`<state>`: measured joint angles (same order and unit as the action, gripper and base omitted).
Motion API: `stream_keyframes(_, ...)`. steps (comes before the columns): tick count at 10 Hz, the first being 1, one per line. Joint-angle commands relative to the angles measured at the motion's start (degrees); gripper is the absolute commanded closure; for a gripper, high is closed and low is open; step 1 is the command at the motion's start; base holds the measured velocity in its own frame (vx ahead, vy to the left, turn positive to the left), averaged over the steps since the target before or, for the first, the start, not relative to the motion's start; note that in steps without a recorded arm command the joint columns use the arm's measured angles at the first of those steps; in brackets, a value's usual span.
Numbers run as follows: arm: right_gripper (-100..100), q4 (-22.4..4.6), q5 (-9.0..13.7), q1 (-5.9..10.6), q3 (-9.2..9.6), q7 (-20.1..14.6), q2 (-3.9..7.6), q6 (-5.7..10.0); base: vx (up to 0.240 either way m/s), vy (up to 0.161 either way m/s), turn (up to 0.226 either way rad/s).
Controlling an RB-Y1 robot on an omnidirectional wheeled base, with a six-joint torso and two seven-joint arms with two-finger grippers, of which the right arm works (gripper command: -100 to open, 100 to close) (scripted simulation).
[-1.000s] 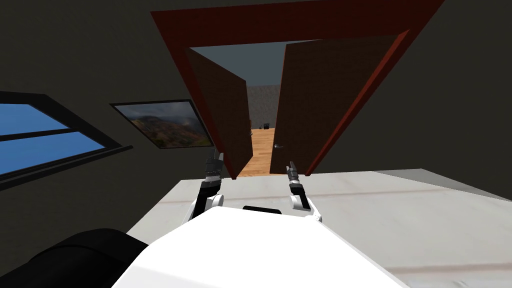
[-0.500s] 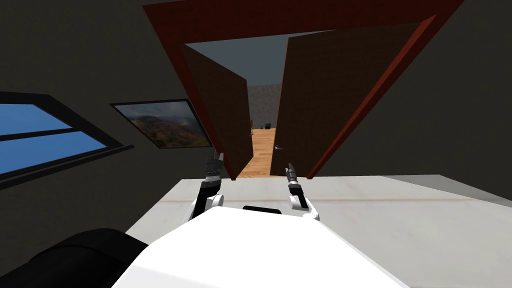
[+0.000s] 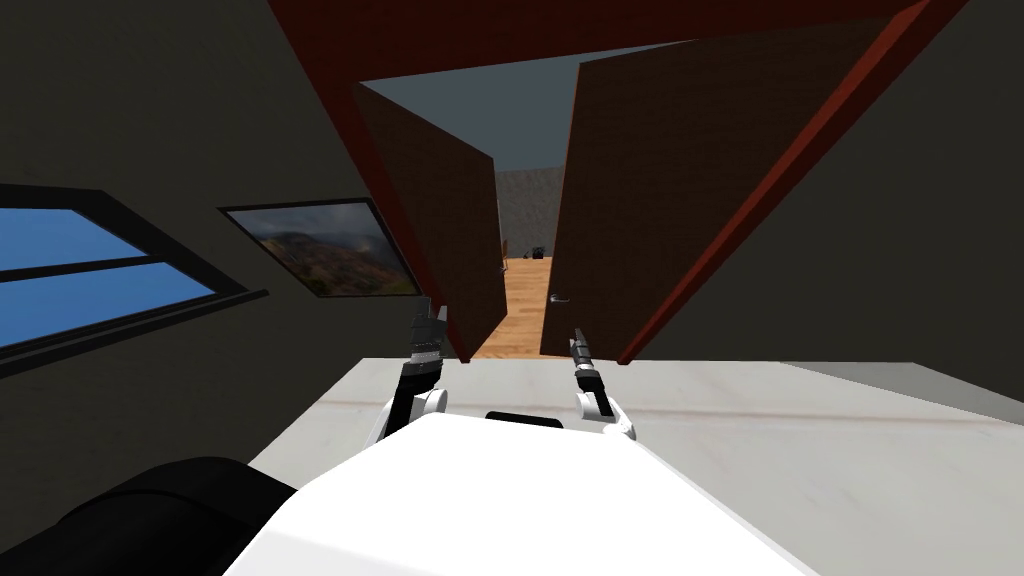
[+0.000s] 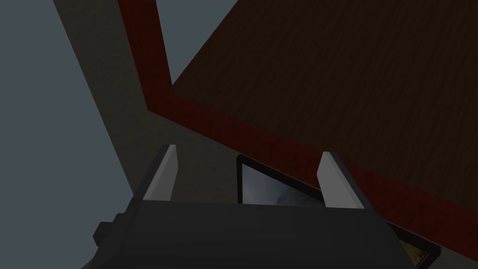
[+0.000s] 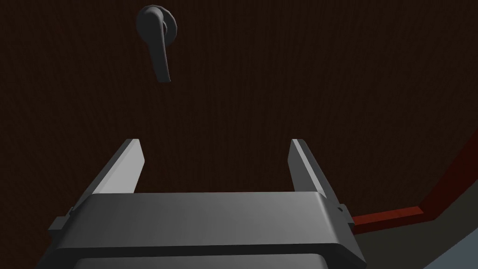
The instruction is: Push the door open
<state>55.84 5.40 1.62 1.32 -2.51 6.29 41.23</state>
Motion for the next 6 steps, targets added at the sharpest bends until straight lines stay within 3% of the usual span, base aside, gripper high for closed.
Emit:
stream_keyframes(1, -100, -2.7, 0.1, 1.08, -0.03, -0.1, 0.16, 0.76, 0.078, -0.055, 0.051)
stream_keyframes(6, -100, -9.3, 0.3, 3.71, -0.06, -0.1, 0.18, 2.31, 0.079, -0.051, 0.045)
